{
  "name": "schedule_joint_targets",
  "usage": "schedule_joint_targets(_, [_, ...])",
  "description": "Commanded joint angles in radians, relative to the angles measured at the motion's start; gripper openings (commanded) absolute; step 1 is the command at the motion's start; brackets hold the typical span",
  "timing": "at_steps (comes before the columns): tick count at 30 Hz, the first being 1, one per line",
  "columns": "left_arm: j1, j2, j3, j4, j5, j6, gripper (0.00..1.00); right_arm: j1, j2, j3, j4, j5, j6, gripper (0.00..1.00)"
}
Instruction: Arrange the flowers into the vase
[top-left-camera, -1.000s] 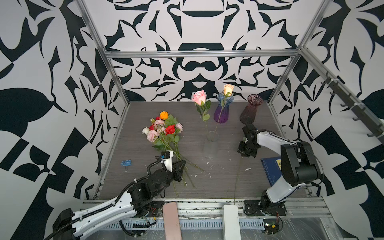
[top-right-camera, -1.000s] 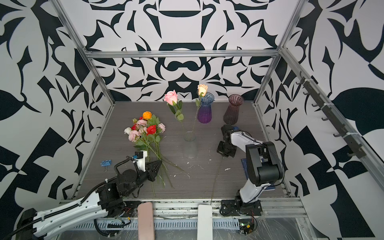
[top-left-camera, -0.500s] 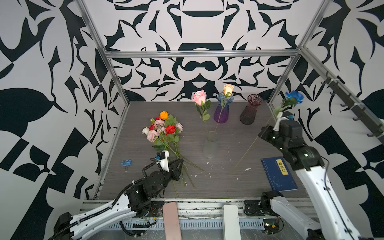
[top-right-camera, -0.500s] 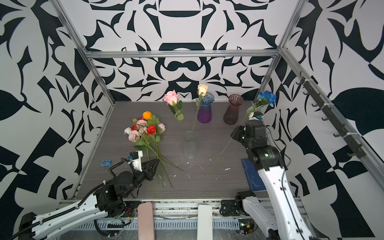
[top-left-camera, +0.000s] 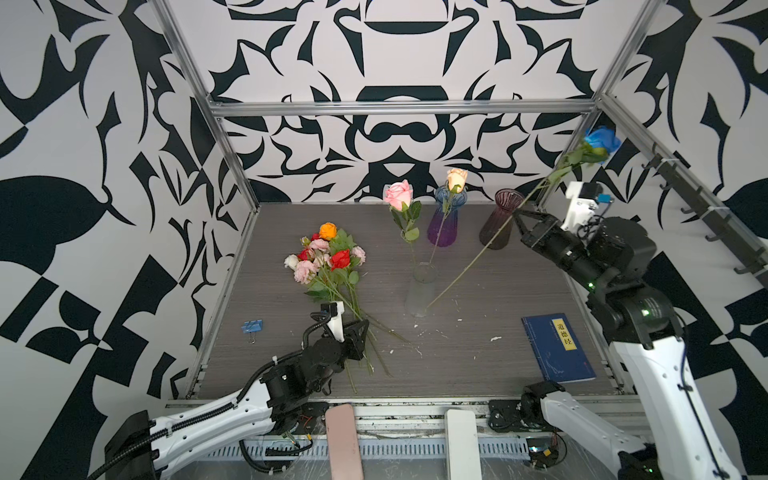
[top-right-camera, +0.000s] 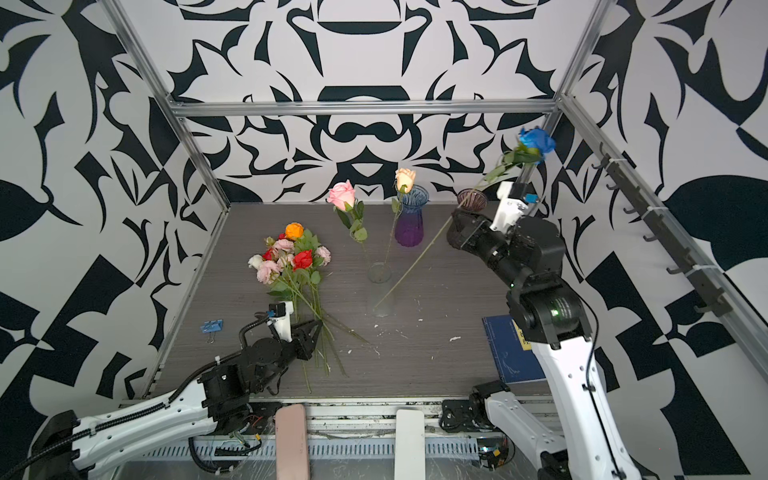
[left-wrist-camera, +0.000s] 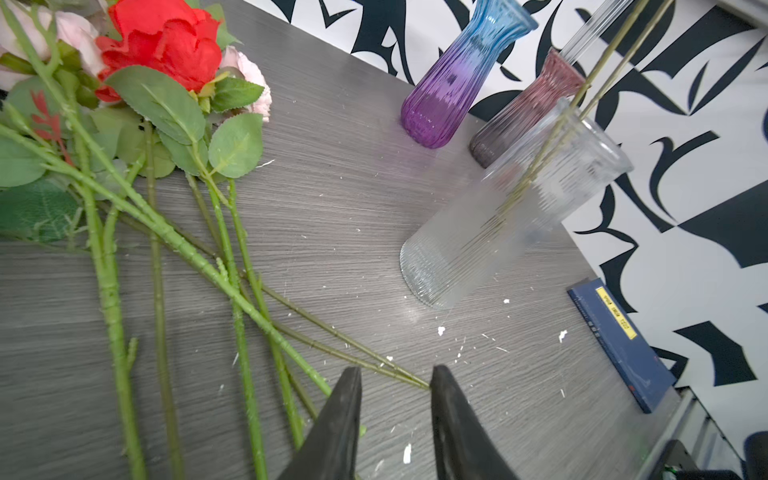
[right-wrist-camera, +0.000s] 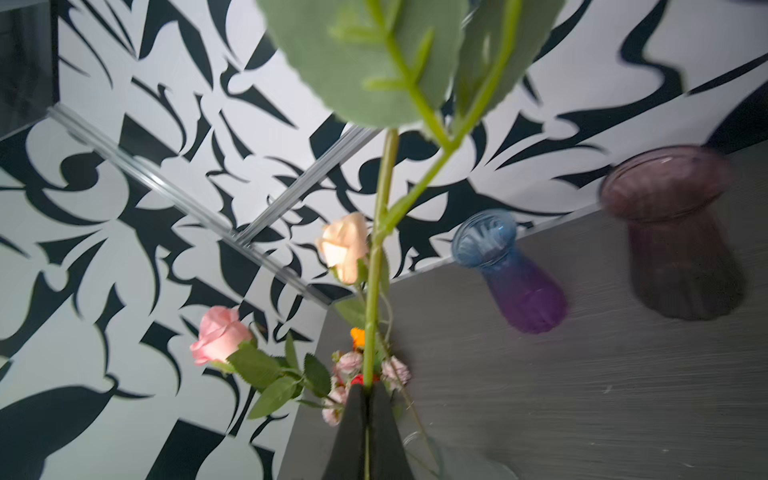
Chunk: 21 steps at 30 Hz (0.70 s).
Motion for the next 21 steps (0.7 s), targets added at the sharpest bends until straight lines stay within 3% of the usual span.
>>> schedule_joint_targets(1, [0.004, 0.015, 0.040, 0.000, 0.000, -0.016, 0.33, 0.129, 0.009, 0.019, 0.112, 0.005, -0.047, 0.00])
schedule_joint_targets(6, [0.006, 0.009, 0.035, -0.004, -0.007, -0.029, 0.35, 0.343, 0.092, 0.055, 0.140, 0.113, -0.278, 0.00])
schedule_joint_targets(11, [0.018, 0.000, 0.019, 0.006, -0.004, -0.038, 0.35, 0.471, 0.127, 0.060, 0.271, 0.224, -0.445, 0.00])
schedule_joint_targets(17, [0.038, 0.023, 0.027, 0.017, 0.030, -0.025, 0.34, 0.477, 0.160, 0.150, 0.315, 0.413, -0.554, 0.00])
schedule_joint_targets(21, [0.041, 0.035, 0.027, 0.027, 0.039, -0.025, 0.32, 0.476, 0.190, 0.234, 0.264, 0.522, -0.559, 0.00])
